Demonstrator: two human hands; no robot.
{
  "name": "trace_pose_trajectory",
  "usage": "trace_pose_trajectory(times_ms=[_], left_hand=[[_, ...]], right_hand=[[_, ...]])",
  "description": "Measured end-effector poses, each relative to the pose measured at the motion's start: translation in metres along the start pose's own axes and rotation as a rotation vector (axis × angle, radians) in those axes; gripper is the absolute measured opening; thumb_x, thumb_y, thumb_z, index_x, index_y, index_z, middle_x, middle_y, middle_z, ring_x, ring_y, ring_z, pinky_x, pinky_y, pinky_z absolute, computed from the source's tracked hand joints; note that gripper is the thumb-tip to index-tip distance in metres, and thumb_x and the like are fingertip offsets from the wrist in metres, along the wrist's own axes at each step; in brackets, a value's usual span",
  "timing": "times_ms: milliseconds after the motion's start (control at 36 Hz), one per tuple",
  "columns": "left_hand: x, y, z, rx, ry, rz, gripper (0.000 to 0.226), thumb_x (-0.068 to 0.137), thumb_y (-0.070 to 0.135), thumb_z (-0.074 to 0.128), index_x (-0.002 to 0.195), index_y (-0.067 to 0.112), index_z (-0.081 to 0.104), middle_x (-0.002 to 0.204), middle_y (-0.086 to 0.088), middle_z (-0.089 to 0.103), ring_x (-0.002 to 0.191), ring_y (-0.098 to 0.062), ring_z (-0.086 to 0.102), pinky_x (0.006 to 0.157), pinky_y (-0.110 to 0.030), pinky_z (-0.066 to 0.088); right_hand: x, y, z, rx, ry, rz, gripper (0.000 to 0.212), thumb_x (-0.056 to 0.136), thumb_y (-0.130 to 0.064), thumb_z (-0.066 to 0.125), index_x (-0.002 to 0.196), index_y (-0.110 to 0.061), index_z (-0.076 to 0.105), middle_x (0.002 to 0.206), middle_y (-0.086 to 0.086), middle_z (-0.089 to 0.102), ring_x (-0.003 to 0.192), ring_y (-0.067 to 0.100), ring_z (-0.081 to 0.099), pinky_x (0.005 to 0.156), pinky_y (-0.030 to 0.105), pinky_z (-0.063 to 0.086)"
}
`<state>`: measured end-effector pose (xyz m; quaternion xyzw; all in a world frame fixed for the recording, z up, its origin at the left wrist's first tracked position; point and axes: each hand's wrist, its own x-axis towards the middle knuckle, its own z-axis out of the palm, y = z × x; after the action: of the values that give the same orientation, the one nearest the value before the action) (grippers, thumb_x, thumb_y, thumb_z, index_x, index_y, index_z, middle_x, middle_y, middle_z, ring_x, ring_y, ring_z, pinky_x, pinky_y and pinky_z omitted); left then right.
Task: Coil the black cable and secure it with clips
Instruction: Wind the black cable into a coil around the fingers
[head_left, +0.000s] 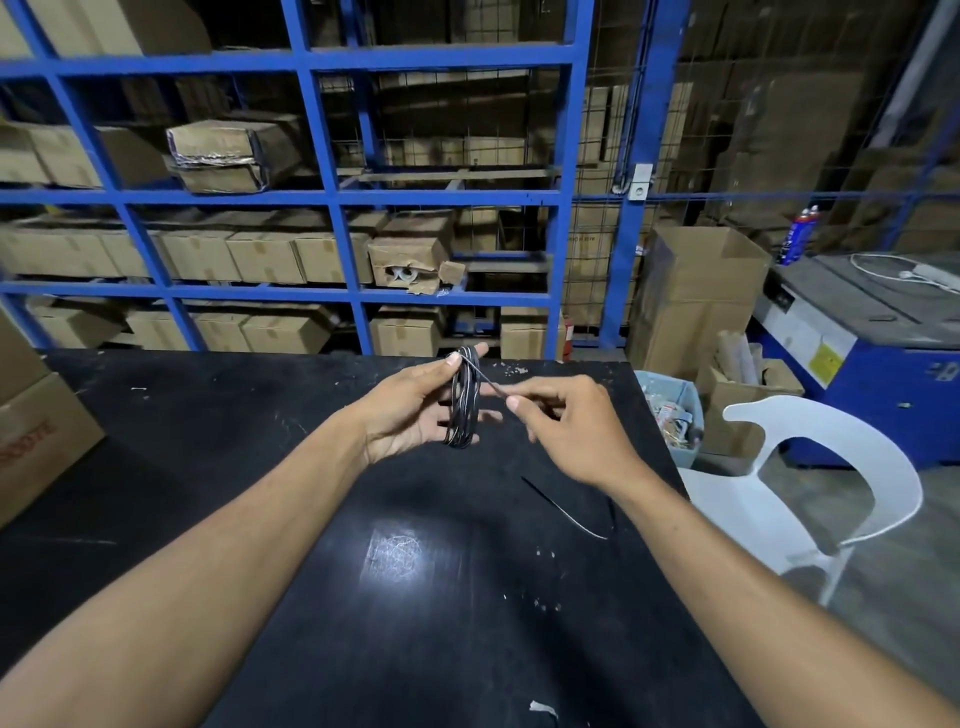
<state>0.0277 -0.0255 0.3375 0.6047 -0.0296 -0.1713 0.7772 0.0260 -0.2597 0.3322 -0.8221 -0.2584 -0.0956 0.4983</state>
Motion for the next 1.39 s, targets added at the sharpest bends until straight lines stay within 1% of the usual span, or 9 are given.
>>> trace_pose_trajectory(times_ms=[333,639,806,861,917,1111,1194,1278,1389], left_hand=[[0.005,0.019,0.007,-0.293,-0.025,0.091,0.046,0.109,0.044,0.041,0.152,0.031,0.055,0.153,-0.028,0.055,0.136,-0.054,0.056,0.103,-0.072,0.050],[-0.010,0.029,0.022,-0.287,-0.283,0.068,0.051,0.109,0.045,0.045,0.158,0.036,0.045,0.162,-0.025,0.046,0.144,-0.053,0.048,0.107,-0.072,0.047],[-0.016,0.011,0.035,-0.156,-0.505,-0.134,0.053,0.110,0.046,0.043,0.161,0.035,0.038,0.161,-0.026,0.047,0.135,-0.052,0.057,0.115,-0.069,0.037],[-0.017,0.002,0.035,-0.077,-0.532,-0.210,0.054,0.110,0.047,0.043,0.162,0.034,0.037,0.160,-0.025,0.048,0.134,-0.052,0.059,0.115,-0.065,0.039],[-0.018,-0.004,0.035,-0.021,-0.515,-0.261,0.054,0.109,0.048,0.046,0.160,0.033,0.041,0.157,-0.026,0.051,0.133,-0.053,0.059,0.113,-0.064,0.043],[-0.020,-0.020,0.027,0.119,-0.308,-0.284,0.046,0.108,0.048,0.050,0.152,0.034,0.054,0.144,-0.026,0.064,0.127,-0.052,0.064,0.105,-0.055,0.054],[-0.015,-0.021,0.028,0.191,-0.154,-0.231,0.044,0.107,0.050,0.052,0.145,0.027,0.059,0.134,-0.025,0.072,0.119,-0.049,0.071,0.086,-0.041,0.064],[-0.008,-0.022,0.031,0.268,0.028,-0.128,0.043,0.107,0.051,0.051,0.137,0.021,0.060,0.122,-0.020,0.078,0.111,-0.042,0.076,0.095,-0.044,0.055],[0.001,-0.024,0.034,0.210,0.196,0.007,0.042,0.109,0.044,0.051,0.130,0.014,0.071,0.120,-0.025,0.077,0.106,-0.040,0.074,0.088,-0.044,0.051]], right_hand=[[-0.030,0.041,0.030,0.664,-0.223,0.450,0.022,0.104,-0.013,0.062,0.112,-0.011,0.083,0.058,0.002,0.053,0.044,0.006,0.032,0.049,0.022,0.020],[-0.035,0.080,0.040,0.491,-0.486,0.605,0.024,0.103,-0.032,0.067,0.111,-0.019,0.084,0.061,-0.003,0.054,0.051,0.009,0.037,0.049,0.020,0.026],[0.000,0.060,0.022,0.134,-0.270,0.421,0.033,0.101,-0.025,0.071,0.090,0.005,0.081,0.070,0.013,0.067,0.061,0.018,0.056,0.060,0.036,0.041],[0.018,0.047,0.009,0.024,-0.261,0.339,0.023,0.098,-0.021,0.074,0.079,-0.009,0.082,0.072,0.002,0.074,0.069,0.012,0.063,0.069,0.035,0.047],[0.035,0.033,-0.004,-0.144,-0.291,0.241,0.032,0.093,-0.020,0.078,0.063,-0.031,0.075,0.064,-0.016,0.069,0.068,-0.001,0.061,0.073,0.027,0.048],[0.065,-0.025,-0.034,-0.580,-0.376,0.044,0.013,0.082,-0.037,0.087,0.079,-0.024,0.082,0.073,-0.015,0.069,0.083,0.011,0.066,0.083,0.044,0.060],[0.063,-0.039,-0.036,-0.579,-0.366,0.021,0.006,0.088,-0.023,0.081,0.083,-0.024,0.084,0.074,-0.018,0.069,0.086,0.010,0.067,0.084,0.044,0.062],[0.054,-0.044,-0.028,-0.528,-0.260,0.050,0.017,0.091,-0.018,0.068,0.089,-0.021,0.084,0.085,-0.009,0.075,0.095,0.014,0.064,0.092,0.041,0.059],[0.032,-0.041,-0.006,-0.386,-0.073,0.101,0.030,0.095,-0.016,0.058,0.112,-0.021,0.083,0.114,-0.002,0.081,0.107,0.016,0.068,0.097,0.018,0.045]])
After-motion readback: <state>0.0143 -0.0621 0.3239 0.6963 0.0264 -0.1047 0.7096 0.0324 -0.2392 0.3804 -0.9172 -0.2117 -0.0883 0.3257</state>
